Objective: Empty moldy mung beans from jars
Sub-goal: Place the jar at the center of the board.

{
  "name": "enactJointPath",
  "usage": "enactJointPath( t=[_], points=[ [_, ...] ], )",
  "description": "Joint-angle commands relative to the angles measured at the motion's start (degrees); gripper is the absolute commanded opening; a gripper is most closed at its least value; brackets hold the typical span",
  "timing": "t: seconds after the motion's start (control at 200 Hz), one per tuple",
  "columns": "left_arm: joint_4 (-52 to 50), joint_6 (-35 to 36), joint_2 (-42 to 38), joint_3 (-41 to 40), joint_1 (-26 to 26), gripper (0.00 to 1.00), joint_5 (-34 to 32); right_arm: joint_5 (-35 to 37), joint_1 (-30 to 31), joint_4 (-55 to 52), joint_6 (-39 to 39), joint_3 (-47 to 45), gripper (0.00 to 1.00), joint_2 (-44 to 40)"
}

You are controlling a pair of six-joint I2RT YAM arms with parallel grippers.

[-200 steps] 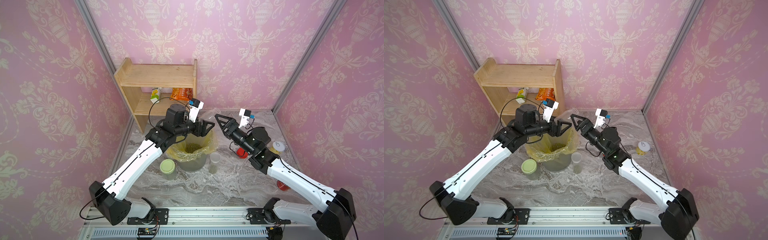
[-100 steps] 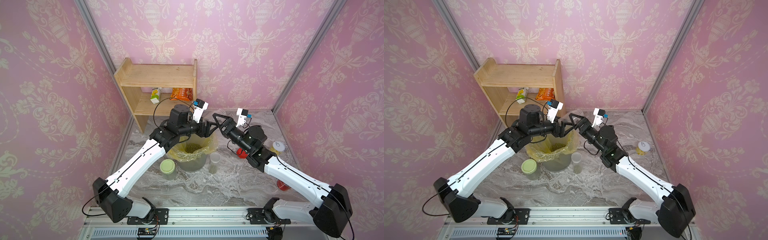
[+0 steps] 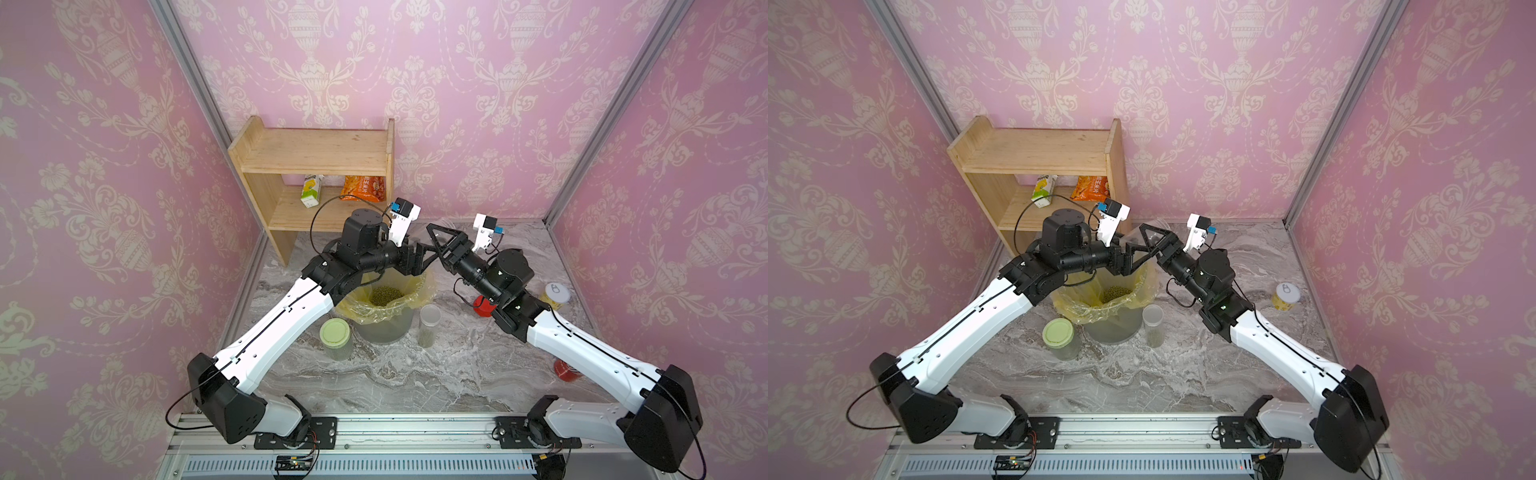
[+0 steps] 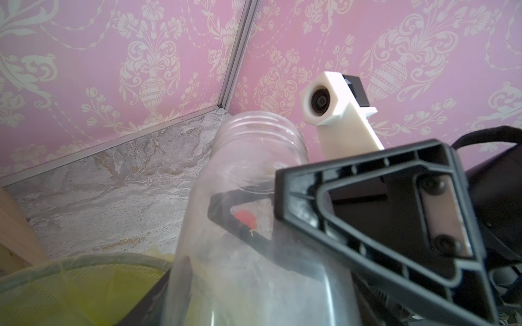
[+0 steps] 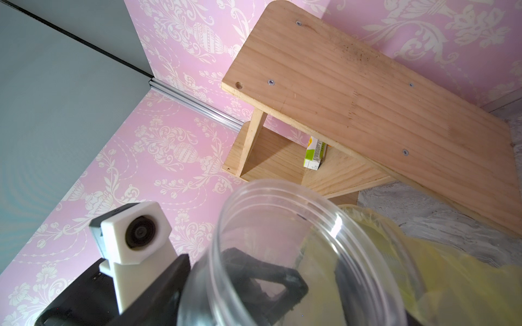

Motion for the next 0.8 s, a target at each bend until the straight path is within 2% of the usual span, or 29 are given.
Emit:
enactJointPath(
  t=[0.0, 0.22, 0.315, 0.465, 0.54, 0.67, 0.796],
  points=[
    [-0.22, 1.59, -0.14, 1.56, -0.62, 0.44, 0.69, 0.57, 0.44, 1.04, 0.01, 0.96, 0.73, 0.76],
    [1.03, 1.24, -1.46, -0.48, -0.61, 0.52, -2.49, 0.70, 0.46, 0.90, 1.25, 1.16, 0.68, 0.96],
    [0.87, 1.17, -1.60, -0.59, -0.64, 0.60, -2.89, 0.59, 0.48, 1.03, 1.38, 1.48, 0.67, 1.03],
    [0.92, 1.50, -2.03, -1.00, -0.65, 0.62, -3.11, 0.93, 0.42, 0.34, 1.38, 1.57, 0.65, 0.88],
    [1.21, 1.57, -2.56, -1.30, -0.66, 0.72, -3.50, 1.83, 0.33, 1.33, 2.21, 0.97, 0.64, 0.77],
    [1.07, 1.65, -2.73, -1.39, -0.65, 0.82, -3.68, 1.94, 0.37, 1.61, 2.69, 1.04, 0.64, 0.67],
    [1.15, 1.53, -2.75, -1.43, -0.66, 0.83, -3.59, 2.12, 0.31, 1.94, 2.82, 1.22, 0.63, 0.50]
  ],
)
